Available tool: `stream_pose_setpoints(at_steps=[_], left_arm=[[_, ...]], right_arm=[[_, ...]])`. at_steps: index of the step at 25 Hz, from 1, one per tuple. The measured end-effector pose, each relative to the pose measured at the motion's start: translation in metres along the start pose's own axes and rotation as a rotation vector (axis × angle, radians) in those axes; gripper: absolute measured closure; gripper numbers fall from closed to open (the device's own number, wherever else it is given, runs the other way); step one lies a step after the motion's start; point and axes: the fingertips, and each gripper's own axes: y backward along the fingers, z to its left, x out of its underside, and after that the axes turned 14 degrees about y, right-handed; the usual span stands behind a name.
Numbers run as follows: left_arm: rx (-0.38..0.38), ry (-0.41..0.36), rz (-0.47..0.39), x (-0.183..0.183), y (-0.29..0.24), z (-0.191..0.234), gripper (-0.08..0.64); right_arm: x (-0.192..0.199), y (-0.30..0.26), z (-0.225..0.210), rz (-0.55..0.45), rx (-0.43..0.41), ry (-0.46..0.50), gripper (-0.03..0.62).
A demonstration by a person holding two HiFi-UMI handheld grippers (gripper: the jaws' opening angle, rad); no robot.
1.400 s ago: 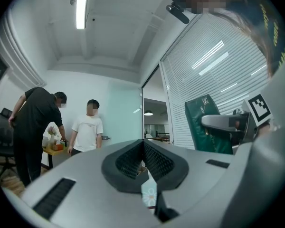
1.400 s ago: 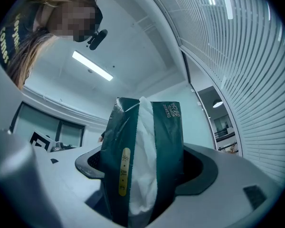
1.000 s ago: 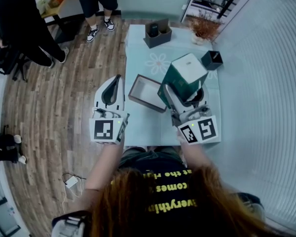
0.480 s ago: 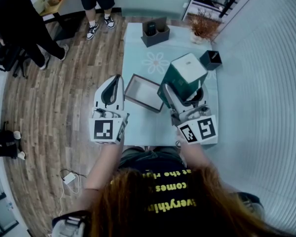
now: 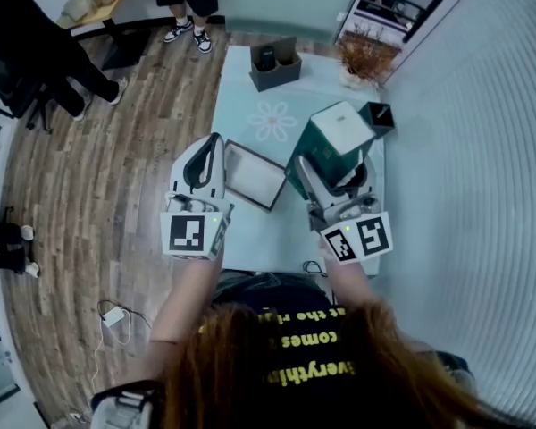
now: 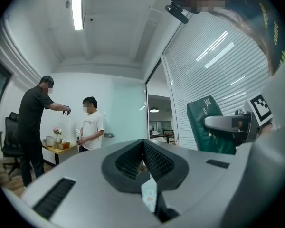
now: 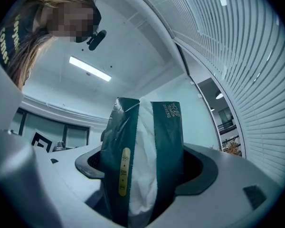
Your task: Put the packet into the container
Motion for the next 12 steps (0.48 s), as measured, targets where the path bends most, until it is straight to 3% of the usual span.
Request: stream_pose_setpoints(at_steps=[4, 12], left_arm=[[-0.046, 0.002, 0.013, -0.001, -0.004, -0.004, 0.558], [-0.051, 0.012, 0.022, 0.013, 0.003, -0.002, 0.558]], right_arm=[[0.005, 0.003, -0.009, 0.002, -0.014, -0.012, 0.189], [0.022, 0.002, -0.004, 0.031, -0.052, -0.046, 0.189]])
